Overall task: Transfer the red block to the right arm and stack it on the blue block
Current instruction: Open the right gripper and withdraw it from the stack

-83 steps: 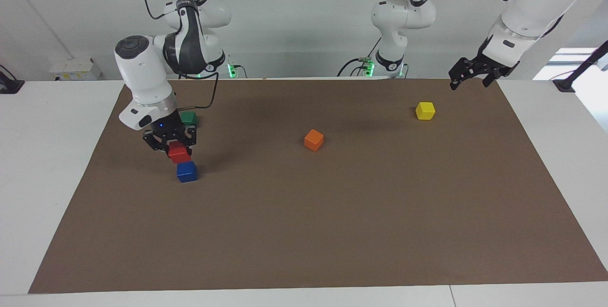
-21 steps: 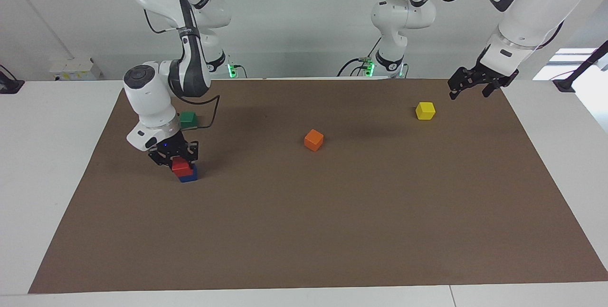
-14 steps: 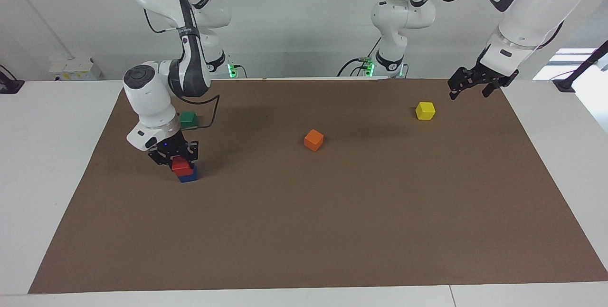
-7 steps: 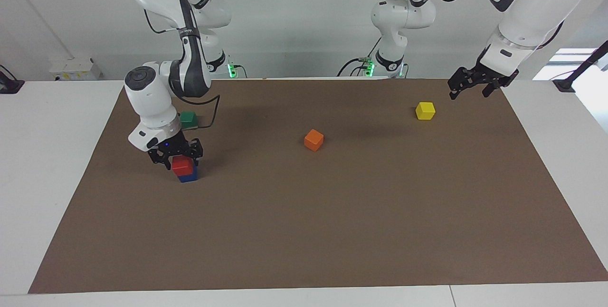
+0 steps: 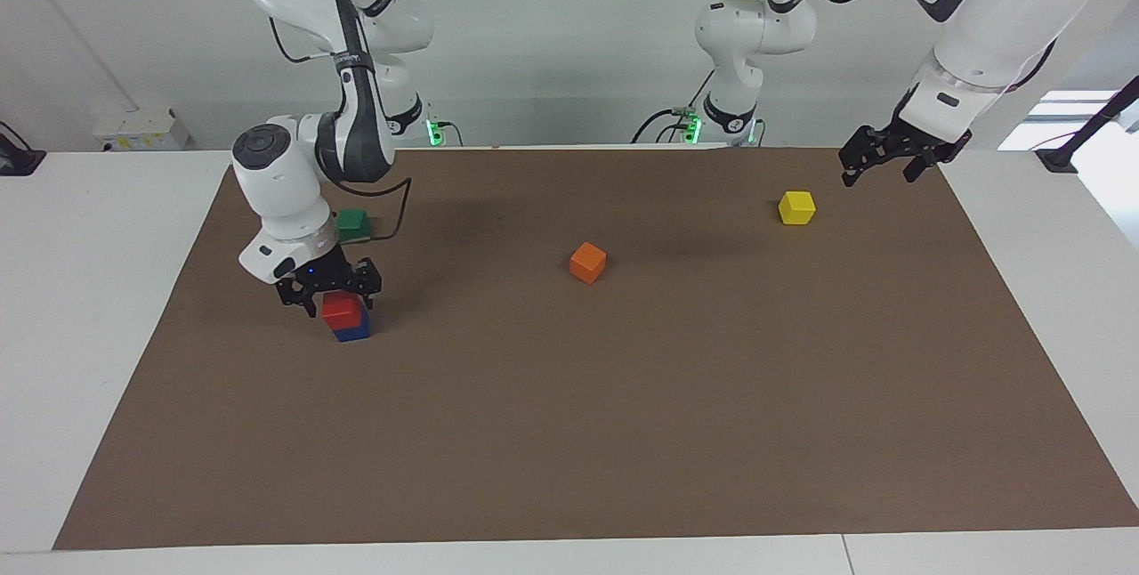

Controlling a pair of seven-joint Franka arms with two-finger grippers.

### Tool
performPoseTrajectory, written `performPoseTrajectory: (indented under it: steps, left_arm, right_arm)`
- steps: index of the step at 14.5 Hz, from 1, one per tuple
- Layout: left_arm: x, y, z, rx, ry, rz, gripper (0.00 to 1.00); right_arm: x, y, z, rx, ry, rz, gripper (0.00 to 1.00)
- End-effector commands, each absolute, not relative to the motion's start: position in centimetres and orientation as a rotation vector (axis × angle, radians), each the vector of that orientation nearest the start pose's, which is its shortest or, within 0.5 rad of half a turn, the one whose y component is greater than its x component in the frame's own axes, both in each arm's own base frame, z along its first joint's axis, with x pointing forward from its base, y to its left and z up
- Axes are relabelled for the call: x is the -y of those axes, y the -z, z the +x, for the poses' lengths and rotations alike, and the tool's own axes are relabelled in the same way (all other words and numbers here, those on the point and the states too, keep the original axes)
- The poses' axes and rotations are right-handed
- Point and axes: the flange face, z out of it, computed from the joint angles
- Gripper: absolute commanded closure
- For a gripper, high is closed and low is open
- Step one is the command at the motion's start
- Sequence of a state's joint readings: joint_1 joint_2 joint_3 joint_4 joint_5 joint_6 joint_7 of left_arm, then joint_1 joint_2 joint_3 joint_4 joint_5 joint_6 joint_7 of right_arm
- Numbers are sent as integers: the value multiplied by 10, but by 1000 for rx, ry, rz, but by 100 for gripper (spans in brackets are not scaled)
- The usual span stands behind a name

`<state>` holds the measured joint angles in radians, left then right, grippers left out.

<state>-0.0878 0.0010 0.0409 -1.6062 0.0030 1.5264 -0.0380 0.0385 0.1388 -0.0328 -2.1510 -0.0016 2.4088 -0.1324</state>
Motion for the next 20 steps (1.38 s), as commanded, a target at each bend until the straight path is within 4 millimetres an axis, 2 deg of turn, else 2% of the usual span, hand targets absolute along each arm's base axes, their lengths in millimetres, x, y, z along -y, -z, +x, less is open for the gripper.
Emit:
performPoseTrajectory:
  steps: [1,6,9,13,17,20]
  left_arm:
    - [24,-606,543,7,-120,-3135,0]
    - [24,-606,543,7,-120,-3135,0]
    - [24,-606,543,10,-120,-3135,0]
    - [24,-606,543,7,-120,-3135,0]
    - [24,-606,543,7,-120,-3135,0]
    - [24,-606,543,7,-120,-3135,0]
  right_arm:
    - [2,-373,578,229,159,-3142,0]
    - [-2,-424,581,158,59,-3080,0]
    - [-3,-466,576,143,9,-3072,0]
    - [-4,-527,553,81,-52,-3066,0]
    - [-1,-572,537,66,-169,-3076,0]
    - [9,-590,536,70,-194,-3148,0]
